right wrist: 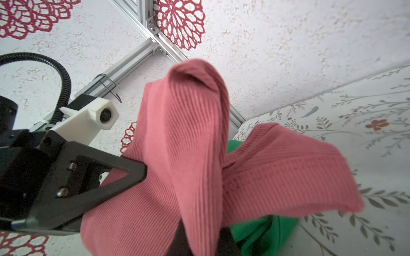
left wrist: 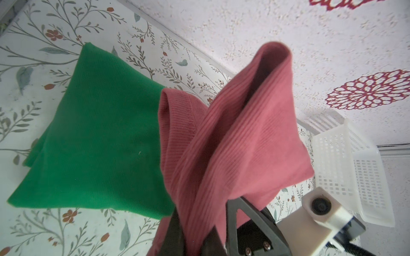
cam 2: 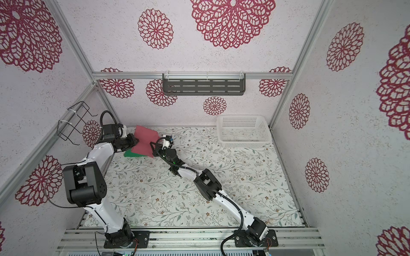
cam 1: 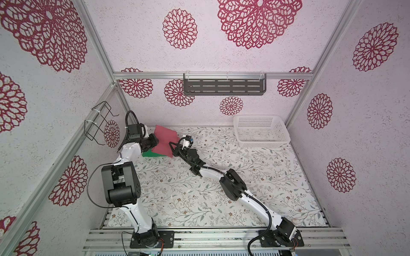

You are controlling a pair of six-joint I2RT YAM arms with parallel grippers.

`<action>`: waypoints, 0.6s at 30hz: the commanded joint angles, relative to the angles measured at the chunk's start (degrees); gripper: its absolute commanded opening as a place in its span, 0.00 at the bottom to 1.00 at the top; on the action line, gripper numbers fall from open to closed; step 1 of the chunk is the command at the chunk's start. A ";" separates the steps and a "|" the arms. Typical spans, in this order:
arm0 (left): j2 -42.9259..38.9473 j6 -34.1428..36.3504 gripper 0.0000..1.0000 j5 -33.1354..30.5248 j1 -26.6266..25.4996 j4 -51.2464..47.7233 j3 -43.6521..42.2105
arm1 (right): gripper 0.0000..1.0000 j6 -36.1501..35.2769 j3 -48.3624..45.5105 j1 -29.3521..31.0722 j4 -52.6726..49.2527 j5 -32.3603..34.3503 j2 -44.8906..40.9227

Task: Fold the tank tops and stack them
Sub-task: 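Carry the pink bundle with both grippers toward the green top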

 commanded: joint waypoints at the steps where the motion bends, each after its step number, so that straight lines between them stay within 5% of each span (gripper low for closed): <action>1: 2.34 -0.09 0.00 -0.10 1.65 4.36 2.51 | 0.13 -2.07 2.36 -0.99 0.57 6.18 0.44; 11: 9.19 -1.52 0.00 1.83 2.05 8.52 3.82 | 0.47 -2.73 0.05 -2.05 3.51 2.59 -0.40; 18: 11.61 -0.75 0.00 2.65 2.12 7.02 8.09 | 0.56 -4.35 -23.19 -3.48 13.86 -0.99 -13.41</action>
